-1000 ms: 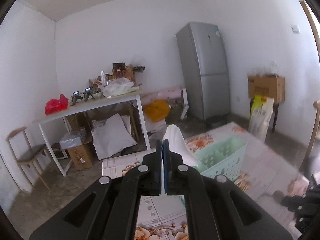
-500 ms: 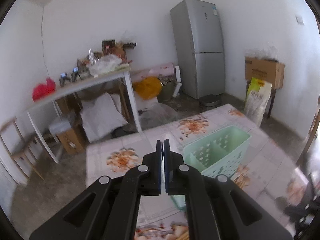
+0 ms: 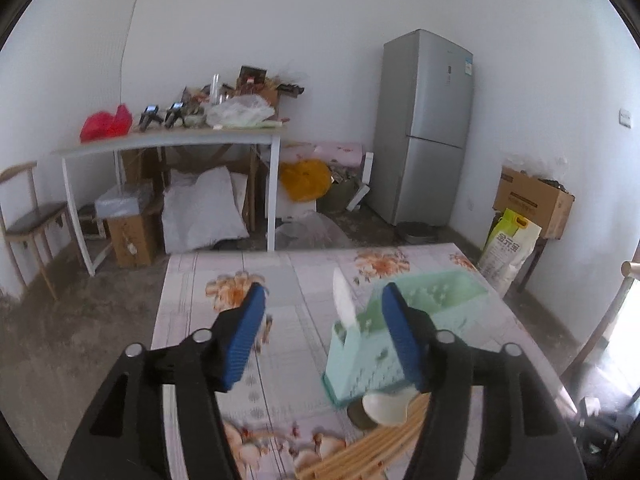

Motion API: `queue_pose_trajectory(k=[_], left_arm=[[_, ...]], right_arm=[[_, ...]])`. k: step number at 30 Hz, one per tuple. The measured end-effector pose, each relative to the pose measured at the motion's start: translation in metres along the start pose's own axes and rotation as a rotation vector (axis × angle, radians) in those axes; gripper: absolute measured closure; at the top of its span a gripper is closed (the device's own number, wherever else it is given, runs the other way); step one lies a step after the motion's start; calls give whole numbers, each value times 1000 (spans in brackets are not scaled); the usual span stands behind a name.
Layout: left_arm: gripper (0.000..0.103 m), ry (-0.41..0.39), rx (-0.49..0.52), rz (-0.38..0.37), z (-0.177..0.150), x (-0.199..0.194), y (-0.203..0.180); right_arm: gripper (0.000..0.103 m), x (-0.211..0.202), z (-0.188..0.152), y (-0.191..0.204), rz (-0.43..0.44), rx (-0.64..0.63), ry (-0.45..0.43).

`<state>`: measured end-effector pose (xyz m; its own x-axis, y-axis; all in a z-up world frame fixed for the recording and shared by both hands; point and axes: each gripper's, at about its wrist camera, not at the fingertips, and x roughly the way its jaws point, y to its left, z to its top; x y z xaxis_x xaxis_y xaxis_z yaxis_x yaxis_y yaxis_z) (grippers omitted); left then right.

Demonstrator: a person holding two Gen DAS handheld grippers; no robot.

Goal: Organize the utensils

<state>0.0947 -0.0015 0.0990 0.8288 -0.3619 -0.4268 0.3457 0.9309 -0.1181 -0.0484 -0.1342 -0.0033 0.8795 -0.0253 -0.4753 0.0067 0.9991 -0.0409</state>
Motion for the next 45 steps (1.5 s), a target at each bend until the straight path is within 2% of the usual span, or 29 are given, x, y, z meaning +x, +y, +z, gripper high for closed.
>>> queue_pose_trajectory(k=[6,11,19,25,29,38,45], left_arm=[[38,69,-59,-26,-41,-6,6],[37,123,-107,-38,-63,-4,6],[34,135,-129,-46,-79,-7,7],[34,143,-153,-48,-88,-5,14],[34,155,-168,-45,-94,0,20],[34,179,-205,-47,-100,13,30],[34,182,-217,-61,-103,18,31]], right_arm=[[103,-8,20,-15,49,69,-32],[103,-19,45,-30,101,118,-89],[103,-37,121,-62,258,177,-269],[103,-28,161,-63,348,191,-347],[103,-12,174,-60,397,209,-355],[103,20,180,-55,451,215,-354],[103,59,160,-61,458,240,-266]])
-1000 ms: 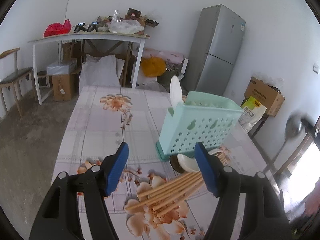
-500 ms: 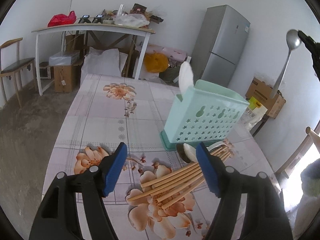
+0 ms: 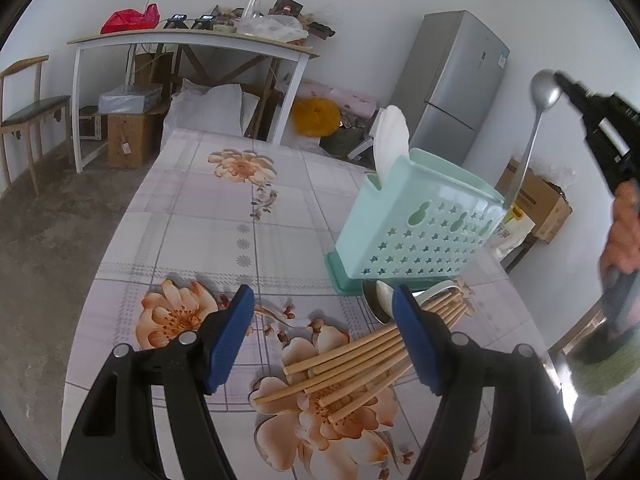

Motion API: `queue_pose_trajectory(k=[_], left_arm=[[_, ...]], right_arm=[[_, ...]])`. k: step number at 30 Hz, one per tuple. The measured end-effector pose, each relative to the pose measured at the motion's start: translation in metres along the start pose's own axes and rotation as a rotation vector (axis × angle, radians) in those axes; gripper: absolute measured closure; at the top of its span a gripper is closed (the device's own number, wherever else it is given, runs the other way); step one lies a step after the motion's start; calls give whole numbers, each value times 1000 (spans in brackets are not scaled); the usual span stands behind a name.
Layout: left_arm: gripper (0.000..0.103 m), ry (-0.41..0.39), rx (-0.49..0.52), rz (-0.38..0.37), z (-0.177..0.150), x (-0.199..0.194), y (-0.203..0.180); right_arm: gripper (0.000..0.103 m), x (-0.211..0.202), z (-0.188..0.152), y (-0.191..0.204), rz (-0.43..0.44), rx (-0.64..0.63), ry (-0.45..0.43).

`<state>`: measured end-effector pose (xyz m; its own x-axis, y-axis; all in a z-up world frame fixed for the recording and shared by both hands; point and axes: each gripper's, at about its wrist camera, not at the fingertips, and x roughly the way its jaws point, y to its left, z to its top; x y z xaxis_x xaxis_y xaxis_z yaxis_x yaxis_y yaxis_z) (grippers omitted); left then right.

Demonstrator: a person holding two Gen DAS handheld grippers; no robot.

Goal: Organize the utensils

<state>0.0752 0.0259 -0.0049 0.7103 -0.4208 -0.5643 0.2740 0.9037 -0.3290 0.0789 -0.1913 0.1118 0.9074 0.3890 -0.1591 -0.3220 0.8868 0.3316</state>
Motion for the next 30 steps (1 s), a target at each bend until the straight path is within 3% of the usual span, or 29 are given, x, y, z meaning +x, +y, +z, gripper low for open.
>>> queue_pose_trajectory(k=[8,16,23,30], left_arm=[[34,6,3,5,1,4,-1],[34,0,5,1,0,2,-2],[34,-11,7,5,-2,-4,0],[34,-14,-8,13,-3,-7,8]], right_arm=[[103,0,-22,-25,-5,113,56],[103,-10,10,-8,84,100,-37],[103,1,22,-5,89,65,-75],[103,26,-14,-29,2,105,36]])
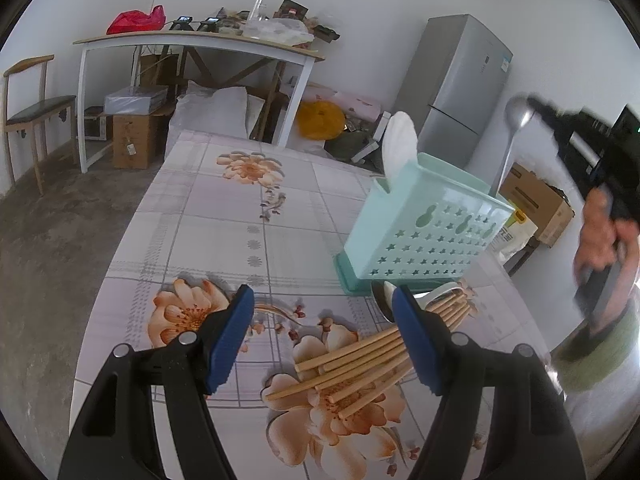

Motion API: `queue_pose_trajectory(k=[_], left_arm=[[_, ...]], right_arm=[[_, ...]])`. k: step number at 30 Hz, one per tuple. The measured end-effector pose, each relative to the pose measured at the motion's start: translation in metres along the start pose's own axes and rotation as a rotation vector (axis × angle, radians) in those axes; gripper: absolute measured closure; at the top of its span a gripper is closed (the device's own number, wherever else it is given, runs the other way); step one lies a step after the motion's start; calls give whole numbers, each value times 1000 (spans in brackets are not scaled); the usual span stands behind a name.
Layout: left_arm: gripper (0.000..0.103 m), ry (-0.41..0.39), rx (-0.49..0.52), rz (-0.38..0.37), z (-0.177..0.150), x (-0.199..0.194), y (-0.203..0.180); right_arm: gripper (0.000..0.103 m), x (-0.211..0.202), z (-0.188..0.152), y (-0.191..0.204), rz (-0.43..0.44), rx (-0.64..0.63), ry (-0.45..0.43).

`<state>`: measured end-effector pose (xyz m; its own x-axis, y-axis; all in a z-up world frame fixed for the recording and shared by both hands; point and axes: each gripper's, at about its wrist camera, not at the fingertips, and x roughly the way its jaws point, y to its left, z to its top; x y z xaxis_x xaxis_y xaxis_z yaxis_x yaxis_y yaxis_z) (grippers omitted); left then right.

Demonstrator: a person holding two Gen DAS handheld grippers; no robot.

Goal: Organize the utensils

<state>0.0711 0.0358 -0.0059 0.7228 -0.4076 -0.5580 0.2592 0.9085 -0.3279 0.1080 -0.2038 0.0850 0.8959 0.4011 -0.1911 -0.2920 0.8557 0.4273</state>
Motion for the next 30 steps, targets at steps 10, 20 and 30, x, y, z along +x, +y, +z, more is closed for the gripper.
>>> queue_pose_trajectory(k=[10,20,30], left_arm=[[34,8,1,2,0,0,4],[34,16,15,10,1,-2,-4],[34,65,21,33,-3,4,-6]], right_arm=[[96,-25,-39,-8,-86,43,79],[62,-63,-78,1,-169,52,133],[55,-50,-168,8,-288,66,380]])
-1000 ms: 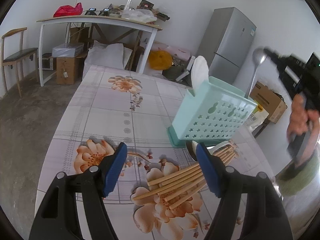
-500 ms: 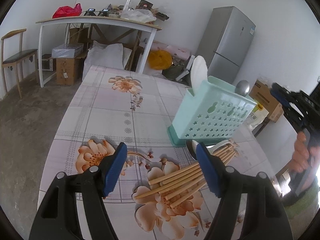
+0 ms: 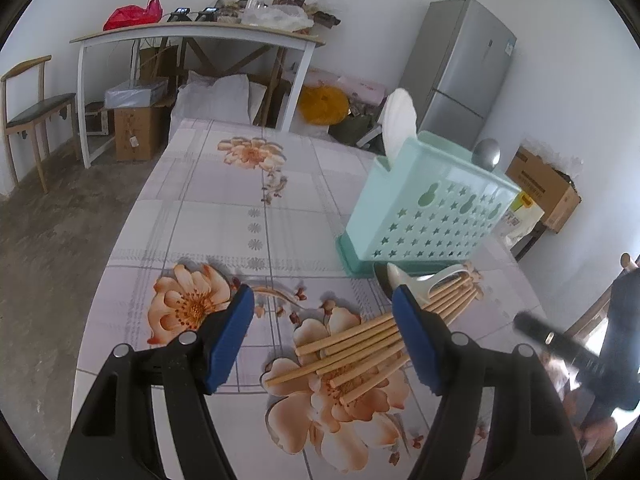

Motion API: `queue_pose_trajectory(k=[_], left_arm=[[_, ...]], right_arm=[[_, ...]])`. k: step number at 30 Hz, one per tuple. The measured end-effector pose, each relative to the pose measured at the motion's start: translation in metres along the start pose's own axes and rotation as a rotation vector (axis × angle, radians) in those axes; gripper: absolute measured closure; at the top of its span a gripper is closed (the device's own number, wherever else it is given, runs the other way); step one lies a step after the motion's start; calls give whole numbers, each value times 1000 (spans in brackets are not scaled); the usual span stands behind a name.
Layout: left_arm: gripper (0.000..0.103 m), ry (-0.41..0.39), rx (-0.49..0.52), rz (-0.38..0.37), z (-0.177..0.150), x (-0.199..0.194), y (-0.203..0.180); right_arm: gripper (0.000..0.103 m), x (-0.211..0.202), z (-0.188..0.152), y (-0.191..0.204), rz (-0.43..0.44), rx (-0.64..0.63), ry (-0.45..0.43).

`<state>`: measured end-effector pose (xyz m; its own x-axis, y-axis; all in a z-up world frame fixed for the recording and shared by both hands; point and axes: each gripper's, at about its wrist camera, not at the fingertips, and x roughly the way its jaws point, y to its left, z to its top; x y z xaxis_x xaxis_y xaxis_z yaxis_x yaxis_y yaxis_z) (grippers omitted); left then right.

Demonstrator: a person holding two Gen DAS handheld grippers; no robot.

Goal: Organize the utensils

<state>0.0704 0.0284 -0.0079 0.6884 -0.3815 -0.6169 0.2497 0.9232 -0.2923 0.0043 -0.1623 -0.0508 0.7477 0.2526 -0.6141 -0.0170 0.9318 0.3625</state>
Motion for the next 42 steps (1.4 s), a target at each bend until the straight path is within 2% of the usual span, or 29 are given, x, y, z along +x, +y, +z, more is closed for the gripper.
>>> queue_pose_trajectory(k=[9,15,28,36,42], left_arm=[[34,27,-24,33,-3,1,7],[34,31,-43,38,-5,-1,11],[35,22,-89,-53,3,6,6],[52,45,-101,-136,15,25,-2],[61,136,-125,-197,21,57,-8]], right_arm=[[50,4,-9,24,-32,-106,16],[49,6,-14,26,-47,-120,27],[49,9,-19,27,-63,-136,39],[49,13,-20,26,-66,-143,49],[49,15,-19,22,-68,-140,56]])
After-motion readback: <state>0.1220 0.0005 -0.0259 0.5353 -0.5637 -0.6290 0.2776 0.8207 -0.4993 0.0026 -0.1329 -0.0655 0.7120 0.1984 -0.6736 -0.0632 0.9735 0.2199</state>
